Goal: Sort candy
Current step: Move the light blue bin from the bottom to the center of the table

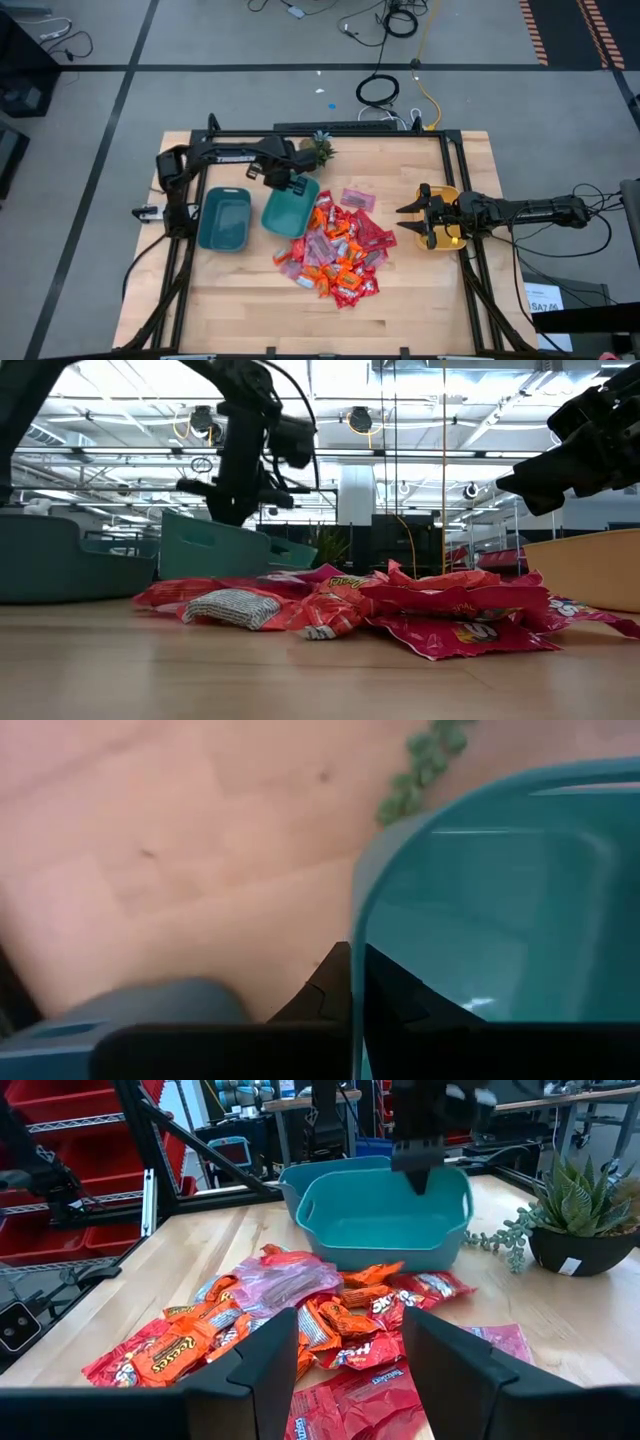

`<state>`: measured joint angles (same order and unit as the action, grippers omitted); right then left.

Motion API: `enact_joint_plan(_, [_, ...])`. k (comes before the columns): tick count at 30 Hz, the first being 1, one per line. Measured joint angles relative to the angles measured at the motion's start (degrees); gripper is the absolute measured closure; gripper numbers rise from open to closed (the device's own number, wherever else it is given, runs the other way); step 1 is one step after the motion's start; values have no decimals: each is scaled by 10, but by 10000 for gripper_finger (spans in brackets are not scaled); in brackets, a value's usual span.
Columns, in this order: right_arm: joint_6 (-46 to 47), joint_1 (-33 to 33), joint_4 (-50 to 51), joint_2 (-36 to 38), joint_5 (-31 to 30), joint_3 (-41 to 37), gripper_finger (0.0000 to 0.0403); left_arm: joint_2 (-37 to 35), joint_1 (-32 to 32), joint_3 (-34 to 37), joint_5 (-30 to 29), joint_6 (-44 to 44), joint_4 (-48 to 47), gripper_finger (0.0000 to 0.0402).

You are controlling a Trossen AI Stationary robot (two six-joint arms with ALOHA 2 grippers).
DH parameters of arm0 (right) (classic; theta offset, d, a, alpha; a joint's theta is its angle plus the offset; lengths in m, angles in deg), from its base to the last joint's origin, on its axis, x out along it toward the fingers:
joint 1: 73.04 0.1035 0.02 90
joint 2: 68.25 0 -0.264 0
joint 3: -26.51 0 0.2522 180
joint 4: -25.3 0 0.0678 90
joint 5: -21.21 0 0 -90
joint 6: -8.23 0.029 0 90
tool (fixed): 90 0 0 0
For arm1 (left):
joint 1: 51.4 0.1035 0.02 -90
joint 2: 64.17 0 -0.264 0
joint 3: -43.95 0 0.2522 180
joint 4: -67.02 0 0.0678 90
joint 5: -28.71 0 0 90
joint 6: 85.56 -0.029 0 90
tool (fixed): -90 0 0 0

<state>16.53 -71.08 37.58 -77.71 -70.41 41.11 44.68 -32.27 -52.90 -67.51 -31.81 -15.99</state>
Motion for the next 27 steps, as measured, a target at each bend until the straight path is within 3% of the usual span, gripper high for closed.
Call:
enact_joint_plan(9, [0, 0, 0, 0, 0, 0, 231, 50, -17, -12, 47, 10, 47, 391])
enact_joint_plan(19, [0, 0, 0, 0, 0, 0, 231, 54, -52, -69, 48, 34, 105, 391])
enact_joint_plan(27, [0, 0, 0, 0, 0, 0, 231, 29, -28, -78, 7, 20, 11, 391])
